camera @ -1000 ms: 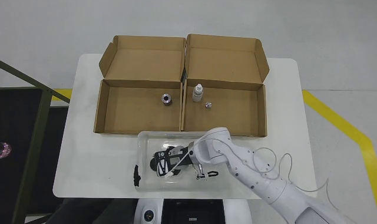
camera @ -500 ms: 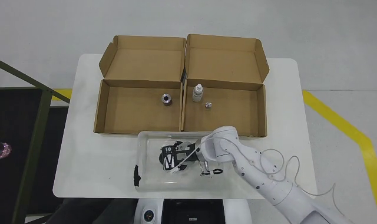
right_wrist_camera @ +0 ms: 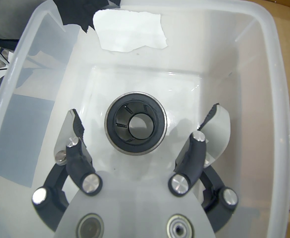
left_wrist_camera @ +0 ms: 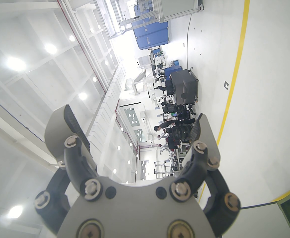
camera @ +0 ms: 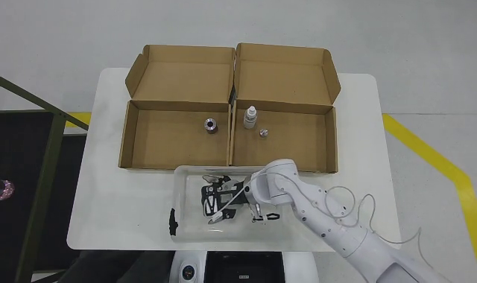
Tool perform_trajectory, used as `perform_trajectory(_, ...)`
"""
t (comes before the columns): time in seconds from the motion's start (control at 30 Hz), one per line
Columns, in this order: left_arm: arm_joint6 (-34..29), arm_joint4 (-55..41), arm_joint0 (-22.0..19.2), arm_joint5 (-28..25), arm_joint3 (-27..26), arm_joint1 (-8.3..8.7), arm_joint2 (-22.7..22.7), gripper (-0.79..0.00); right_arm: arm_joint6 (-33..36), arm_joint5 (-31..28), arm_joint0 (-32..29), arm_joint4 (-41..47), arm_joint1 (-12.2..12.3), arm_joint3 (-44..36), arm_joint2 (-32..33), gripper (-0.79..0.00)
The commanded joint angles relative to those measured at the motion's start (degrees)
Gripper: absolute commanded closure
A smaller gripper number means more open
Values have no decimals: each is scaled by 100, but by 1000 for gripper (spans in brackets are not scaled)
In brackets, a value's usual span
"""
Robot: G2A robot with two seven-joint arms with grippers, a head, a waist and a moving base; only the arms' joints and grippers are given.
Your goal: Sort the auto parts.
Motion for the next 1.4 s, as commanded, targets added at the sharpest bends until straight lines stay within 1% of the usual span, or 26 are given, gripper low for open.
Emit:
perform_trajectory(0.0, 0, 0, 0, 0, 0, 0, 0, -785, -19, 1, 20, 5, -10, 35, -24, -363)
perform_trajectory(0.03, 0, 0, 0, 0, 0, 0, 0, -785, -29, 4, 31, 4, -15, 53, -36, -354)
perform_trajectory(0.1, 0, 0, 0, 0, 0, 0, 0, -785, -55, 19, 44, 4, -22, 93, -50, -311)
perform_trajectory(0.2, 0, 0, 0, 0, 0, 0, 0, -785, -110, 17, 55, 9, -28, 133, -62, -188)
perform_trajectory(0.23, 0, 0, 0, 0, 0, 0, 0, -785, -127, 15, 60, 9, -30, 139, -64, -160)
perform_trajectory(0.27, 0, 0, 0, 0, 0, 0, 0, -785, -147, 14, 60, 20, -31, 151, -66, -105)
perform_trajectory(0.3, 0, 0, 0, 0, 0, 0, 0, -785, -181, 0, 63, 29, -32, 154, -65, -28)
perform_trajectory(0.33, 0, 0, 0, 0, 0, 0, 0, -785, -221, -10, 65, 45, -32, 161, -60, 0)
perform_trajectory(0.63, 0, 0, 0, 0, 0, 0, 0, -785, -574, -202, 84, 196, -1, 54, 81, 0)
perform_trajectory(1.0, 0, 0, 0, 0, 0, 0, 0, -785, -718, -365, -15, 310, 111, -497, 389, 0)
perform_trajectory(1.37, 0, 0, 0, 0, 0, 0, 0, -785, -935, -251, 102, 519, 150, -873, 689, 0)
